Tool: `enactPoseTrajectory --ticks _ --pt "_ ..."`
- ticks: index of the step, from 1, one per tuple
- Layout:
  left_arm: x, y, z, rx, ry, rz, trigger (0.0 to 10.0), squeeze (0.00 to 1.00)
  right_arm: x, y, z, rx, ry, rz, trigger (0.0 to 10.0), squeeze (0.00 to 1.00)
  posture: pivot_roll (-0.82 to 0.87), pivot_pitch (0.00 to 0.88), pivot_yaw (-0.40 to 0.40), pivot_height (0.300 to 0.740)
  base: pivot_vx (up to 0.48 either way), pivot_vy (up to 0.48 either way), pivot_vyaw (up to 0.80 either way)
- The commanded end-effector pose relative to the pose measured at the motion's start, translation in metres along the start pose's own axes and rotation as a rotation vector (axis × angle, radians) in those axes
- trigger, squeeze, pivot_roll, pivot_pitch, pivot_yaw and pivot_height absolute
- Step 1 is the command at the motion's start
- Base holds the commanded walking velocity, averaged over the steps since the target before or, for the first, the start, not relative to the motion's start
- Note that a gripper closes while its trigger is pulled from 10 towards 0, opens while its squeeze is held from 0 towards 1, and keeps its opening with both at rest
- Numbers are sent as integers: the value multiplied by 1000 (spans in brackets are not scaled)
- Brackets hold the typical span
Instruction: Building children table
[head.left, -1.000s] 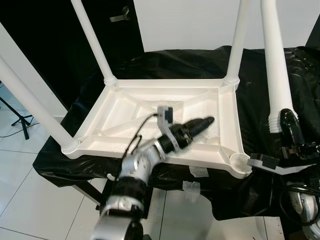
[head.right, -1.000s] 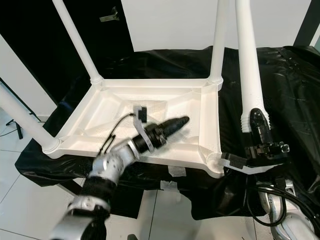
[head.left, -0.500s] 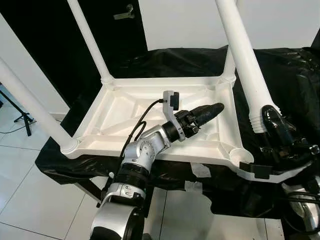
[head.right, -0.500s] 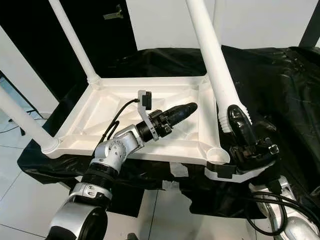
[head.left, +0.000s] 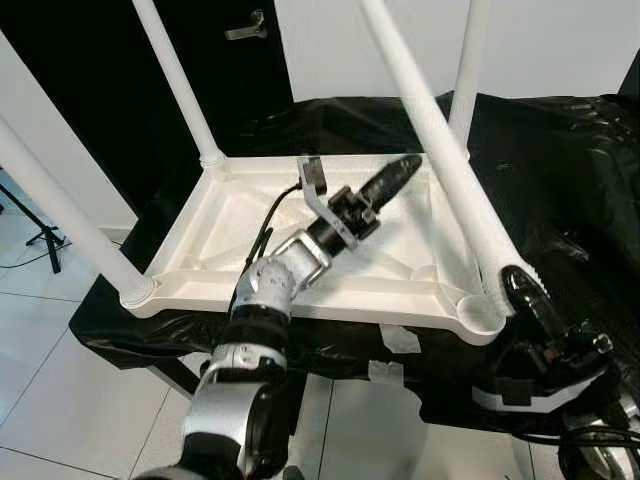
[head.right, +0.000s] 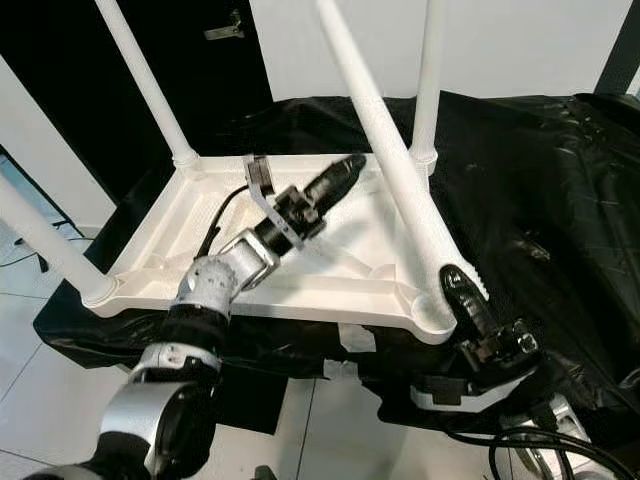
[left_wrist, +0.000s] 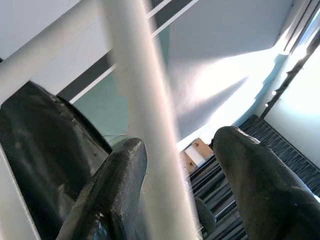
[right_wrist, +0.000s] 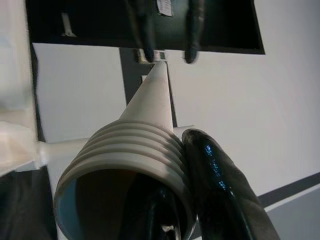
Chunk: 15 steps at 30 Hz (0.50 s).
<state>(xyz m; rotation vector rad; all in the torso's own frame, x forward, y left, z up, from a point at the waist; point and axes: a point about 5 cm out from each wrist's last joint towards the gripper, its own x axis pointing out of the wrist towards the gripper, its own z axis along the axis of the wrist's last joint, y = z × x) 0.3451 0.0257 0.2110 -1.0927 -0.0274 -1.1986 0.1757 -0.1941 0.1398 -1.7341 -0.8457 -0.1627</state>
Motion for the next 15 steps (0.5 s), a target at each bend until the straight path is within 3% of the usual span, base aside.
enactPoseTrajectory --ticks 1,15 --pt "13 -5 -13 -57 6 -42 10000 0 -1 0 4 10 -13 -19 0 0 -37 0 93 740 0 0 0" --pt "18 -2 -36 -42 124 -23 10000 0 -12 10 7 26 -71 -10 0 0 -32 0 87 740 0 0 0"
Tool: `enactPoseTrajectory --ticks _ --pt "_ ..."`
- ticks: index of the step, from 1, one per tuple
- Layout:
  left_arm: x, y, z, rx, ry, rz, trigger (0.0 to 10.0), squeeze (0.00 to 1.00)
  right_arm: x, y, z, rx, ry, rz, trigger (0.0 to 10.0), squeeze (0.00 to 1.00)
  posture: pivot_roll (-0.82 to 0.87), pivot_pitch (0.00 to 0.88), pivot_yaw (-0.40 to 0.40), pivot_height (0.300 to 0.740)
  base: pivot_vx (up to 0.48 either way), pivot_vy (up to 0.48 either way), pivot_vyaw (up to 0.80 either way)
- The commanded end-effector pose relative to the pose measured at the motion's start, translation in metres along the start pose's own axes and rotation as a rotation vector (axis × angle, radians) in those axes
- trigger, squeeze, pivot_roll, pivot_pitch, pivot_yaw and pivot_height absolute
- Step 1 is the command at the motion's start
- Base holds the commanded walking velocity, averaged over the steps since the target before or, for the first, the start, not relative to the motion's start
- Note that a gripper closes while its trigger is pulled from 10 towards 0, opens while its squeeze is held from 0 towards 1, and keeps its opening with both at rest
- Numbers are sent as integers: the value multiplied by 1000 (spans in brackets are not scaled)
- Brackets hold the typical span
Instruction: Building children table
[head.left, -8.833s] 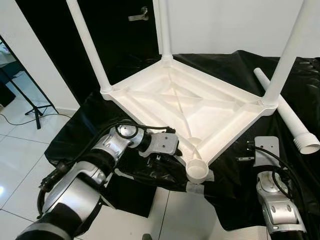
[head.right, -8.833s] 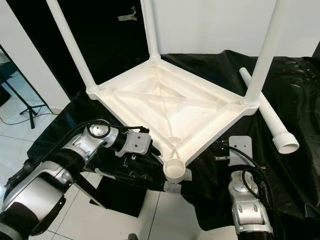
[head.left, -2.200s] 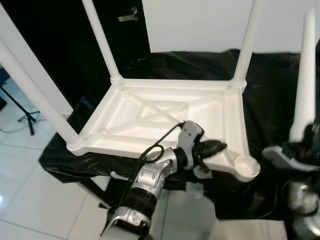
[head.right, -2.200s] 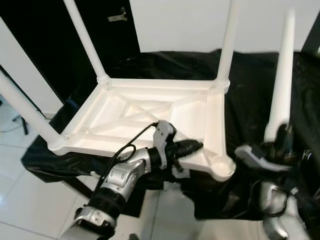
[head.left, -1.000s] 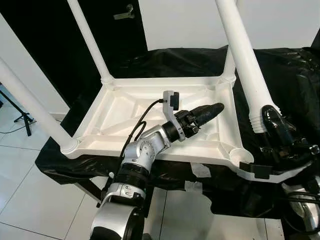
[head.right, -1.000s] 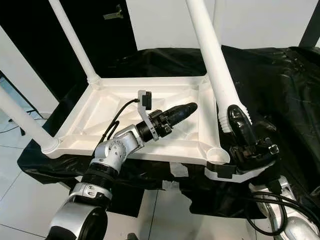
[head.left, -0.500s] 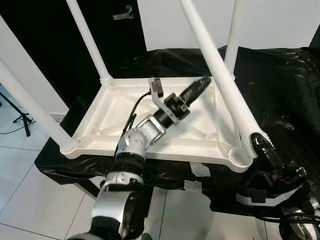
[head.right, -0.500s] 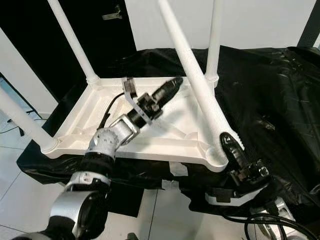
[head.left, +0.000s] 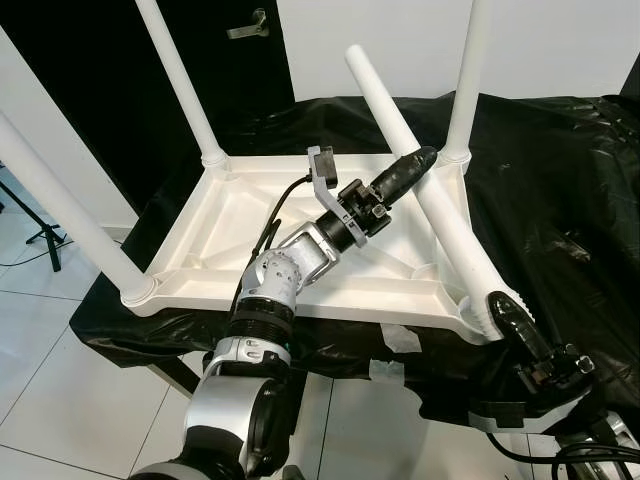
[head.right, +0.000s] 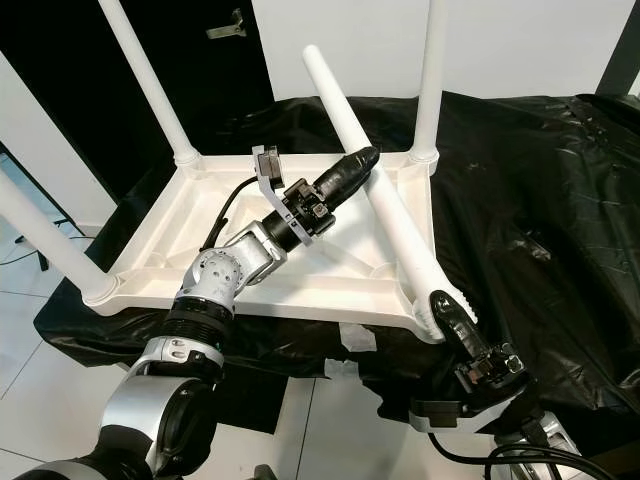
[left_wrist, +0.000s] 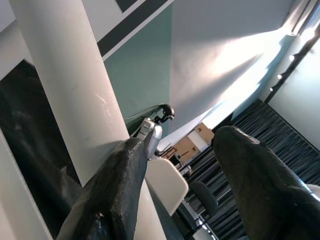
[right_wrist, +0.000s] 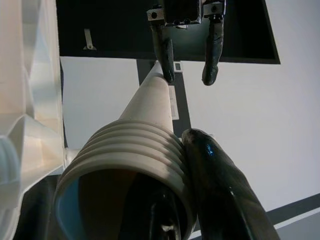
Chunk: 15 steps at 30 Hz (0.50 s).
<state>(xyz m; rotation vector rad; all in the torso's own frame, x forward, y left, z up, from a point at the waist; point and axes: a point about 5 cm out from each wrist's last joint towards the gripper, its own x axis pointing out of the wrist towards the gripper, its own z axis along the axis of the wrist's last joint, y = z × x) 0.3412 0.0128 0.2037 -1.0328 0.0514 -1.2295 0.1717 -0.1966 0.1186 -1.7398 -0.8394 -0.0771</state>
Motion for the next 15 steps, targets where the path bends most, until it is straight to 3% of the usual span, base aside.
enactPoseTrajectory --ticks 1,15 --pt "15 -3 -22 -31 44 -30 10000 0 2 -4 -1 -7 -15 -56 0 0 -35 0 86 740 0 0 0" --pt "3 5 -24 -9 65 20 10000 0 -11 1 -11 -35 27 -34 0 0 -43 0 89 740 0 0 0"
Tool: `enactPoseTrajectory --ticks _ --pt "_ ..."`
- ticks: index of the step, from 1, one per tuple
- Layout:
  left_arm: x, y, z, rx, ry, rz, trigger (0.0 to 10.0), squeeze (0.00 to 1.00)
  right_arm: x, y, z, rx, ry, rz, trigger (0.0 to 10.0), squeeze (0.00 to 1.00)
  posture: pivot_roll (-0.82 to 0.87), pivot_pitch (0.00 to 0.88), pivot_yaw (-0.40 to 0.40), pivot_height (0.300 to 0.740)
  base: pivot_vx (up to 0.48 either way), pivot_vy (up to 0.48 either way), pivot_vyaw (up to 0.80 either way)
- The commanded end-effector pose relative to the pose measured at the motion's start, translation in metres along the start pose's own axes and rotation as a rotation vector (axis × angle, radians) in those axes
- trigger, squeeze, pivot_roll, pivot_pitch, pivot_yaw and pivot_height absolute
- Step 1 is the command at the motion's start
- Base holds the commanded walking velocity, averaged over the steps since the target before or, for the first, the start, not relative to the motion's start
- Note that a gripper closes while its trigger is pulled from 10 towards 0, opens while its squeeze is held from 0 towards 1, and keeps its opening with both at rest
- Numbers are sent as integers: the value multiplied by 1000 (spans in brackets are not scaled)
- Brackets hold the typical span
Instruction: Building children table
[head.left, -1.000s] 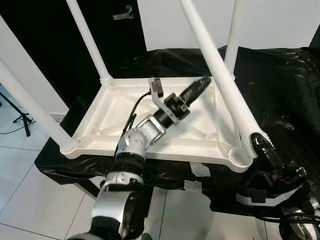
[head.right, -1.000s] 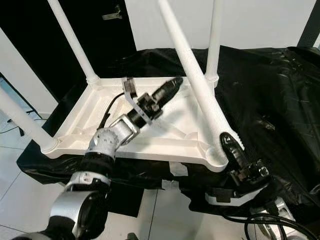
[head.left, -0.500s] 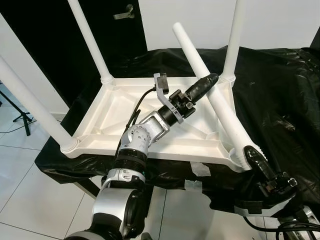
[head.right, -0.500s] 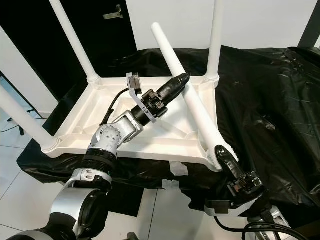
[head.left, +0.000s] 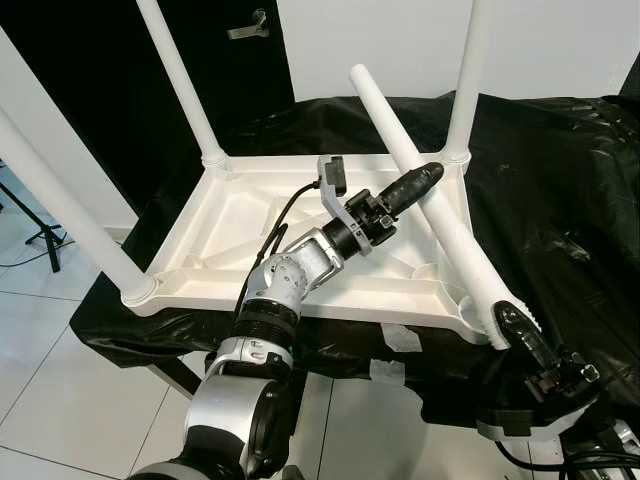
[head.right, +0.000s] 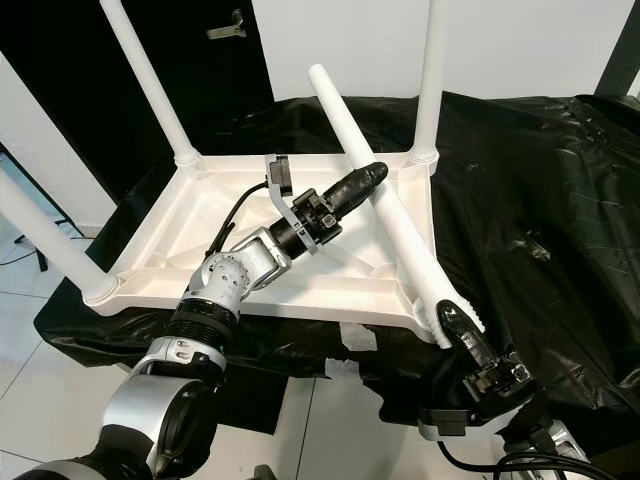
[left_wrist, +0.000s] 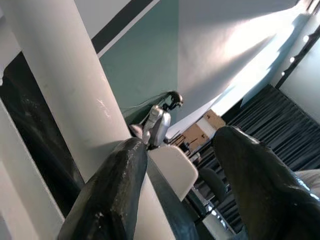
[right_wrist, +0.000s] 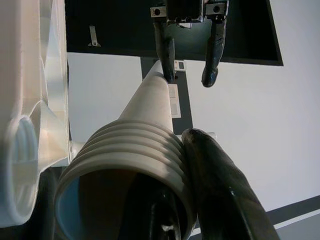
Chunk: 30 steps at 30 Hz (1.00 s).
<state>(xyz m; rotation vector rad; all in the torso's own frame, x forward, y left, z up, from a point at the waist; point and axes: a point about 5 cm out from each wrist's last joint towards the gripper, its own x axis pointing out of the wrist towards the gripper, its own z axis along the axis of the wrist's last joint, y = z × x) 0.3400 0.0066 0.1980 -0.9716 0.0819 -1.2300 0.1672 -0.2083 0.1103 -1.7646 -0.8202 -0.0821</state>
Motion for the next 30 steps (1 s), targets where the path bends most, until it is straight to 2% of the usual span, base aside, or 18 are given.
enactPoseTrajectory --ticks 1,17,26,30 --pt "2 2 -16 -41 16 -6 10000 0 2 -4 -5 -14 19 -51 0 0 -43 0 89 740 0 0 0" --pt "-2 3 -19 -9 43 3 10000 0 0 0 -8 -12 32 -46 0 0 -37 0 84 740 0 0 0" --pt "12 7 -38 19 139 77 10000 0 -1 1 -1 5 5 -66 0 0 -45 0 87 740 0 0 0" --pt "17 6 -40 12 148 81 10000 0 -5 5 2 16 3 -50 0 0 -53 0 87 740 0 0 0"
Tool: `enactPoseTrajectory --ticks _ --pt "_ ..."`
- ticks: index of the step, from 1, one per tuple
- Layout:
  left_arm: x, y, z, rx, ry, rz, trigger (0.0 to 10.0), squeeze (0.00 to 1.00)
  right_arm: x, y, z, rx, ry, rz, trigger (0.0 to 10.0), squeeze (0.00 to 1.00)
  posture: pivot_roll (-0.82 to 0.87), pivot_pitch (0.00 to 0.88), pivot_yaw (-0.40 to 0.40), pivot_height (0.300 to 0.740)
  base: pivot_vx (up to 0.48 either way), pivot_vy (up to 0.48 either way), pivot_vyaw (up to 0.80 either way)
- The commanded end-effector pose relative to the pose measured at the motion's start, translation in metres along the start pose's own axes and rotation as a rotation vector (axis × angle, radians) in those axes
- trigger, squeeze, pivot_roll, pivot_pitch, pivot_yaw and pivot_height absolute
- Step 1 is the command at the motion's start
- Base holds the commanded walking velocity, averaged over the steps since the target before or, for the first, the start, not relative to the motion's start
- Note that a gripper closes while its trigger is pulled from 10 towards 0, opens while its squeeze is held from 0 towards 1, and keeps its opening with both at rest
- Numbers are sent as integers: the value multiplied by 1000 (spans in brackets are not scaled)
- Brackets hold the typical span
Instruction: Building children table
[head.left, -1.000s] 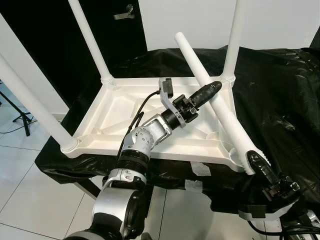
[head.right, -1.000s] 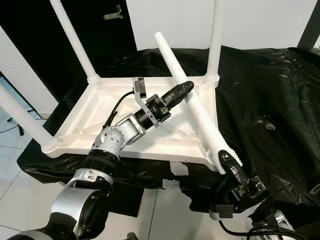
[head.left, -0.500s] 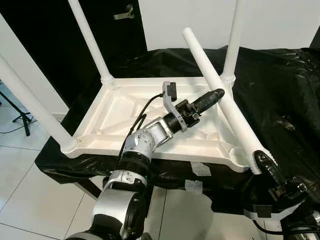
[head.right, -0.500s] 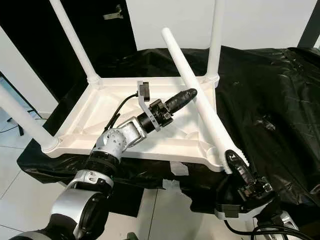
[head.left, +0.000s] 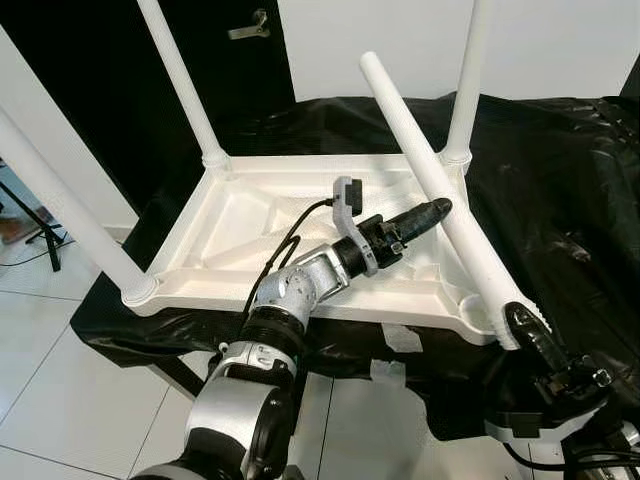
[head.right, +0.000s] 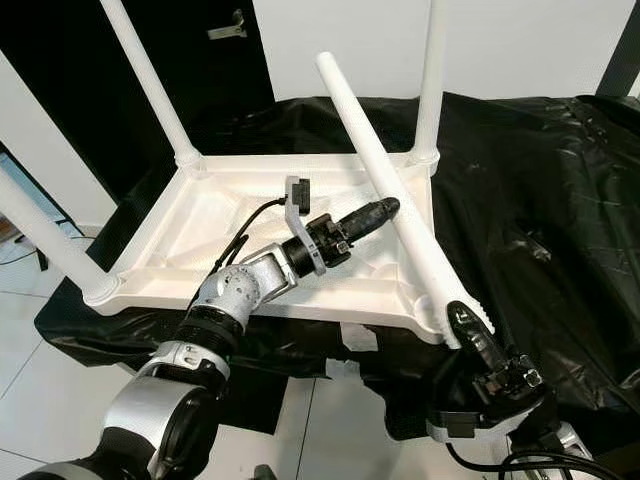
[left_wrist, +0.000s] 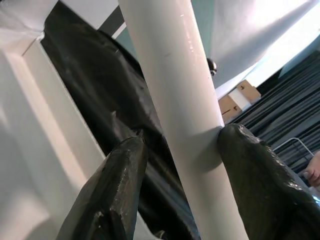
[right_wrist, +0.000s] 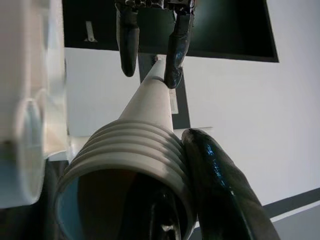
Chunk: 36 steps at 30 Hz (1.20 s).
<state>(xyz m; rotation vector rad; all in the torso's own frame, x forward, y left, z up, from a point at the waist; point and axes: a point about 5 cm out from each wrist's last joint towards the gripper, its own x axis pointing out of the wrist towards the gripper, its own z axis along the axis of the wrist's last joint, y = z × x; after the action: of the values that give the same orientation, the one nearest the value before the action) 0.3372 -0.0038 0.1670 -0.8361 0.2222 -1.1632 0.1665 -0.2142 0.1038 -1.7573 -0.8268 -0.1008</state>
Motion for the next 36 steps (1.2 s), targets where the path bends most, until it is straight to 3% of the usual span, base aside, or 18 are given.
enactPoseTrajectory --ticks 1,11,25,26,27,28,32,33,34,35,36 --pt "23 -16 -10 -23 18 -58 10000 0 1 -1 4 16 -6 -34 0 0 -53 0 87 740 0 0 0" --pt "34 -22 3 -2 -20 -67 10000 0 -16 17 17 61 -48 44 0 0 -34 0 79 740 0 0 0" --pt "38 -23 3 26 2 -75 10000 0 -8 15 10 35 -102 14 0 0 -41 0 85 740 0 0 0" --pt "39 -24 4 27 -1 -89 10000 937 -8 15 9 33 -110 16 0 0 -45 0 81 740 0 0 0" --pt "39 -24 4 27 -1 -89 10000 937 -8 15 9 33 -110 16 0 0 -45 0 81 740 0 0 0" --pt "40 -26 4 33 -1 -106 10000 1000 -9 15 8 33 -117 19 0 0 -46 0 79 740 0 0 0" --pt "46 -31 3 62 2 -125 10000 1000 -9 14 7 39 -135 26 0 0 -47 0 71 740 0 0 0" --pt "47 -31 3 75 4 -113 10000 580 -8 14 7 40 -138 27 0 0 -46 0 69 740 0 0 0" --pt "48 -31 3 84 5 -104 10000 71 -8 13 6 41 -140 27 0 0 -45 0 67 740 0 0 0" --pt "50 -31 2 89 5 -95 10000 0 -7 12 7 42 -147 26 0 0 -47 0 67 740 0 0 0" --pt "51 -31 2 89 6 -90 10000 0 -7 11 7 43 -151 25 0 0 -47 0 66 740 0 0 0"
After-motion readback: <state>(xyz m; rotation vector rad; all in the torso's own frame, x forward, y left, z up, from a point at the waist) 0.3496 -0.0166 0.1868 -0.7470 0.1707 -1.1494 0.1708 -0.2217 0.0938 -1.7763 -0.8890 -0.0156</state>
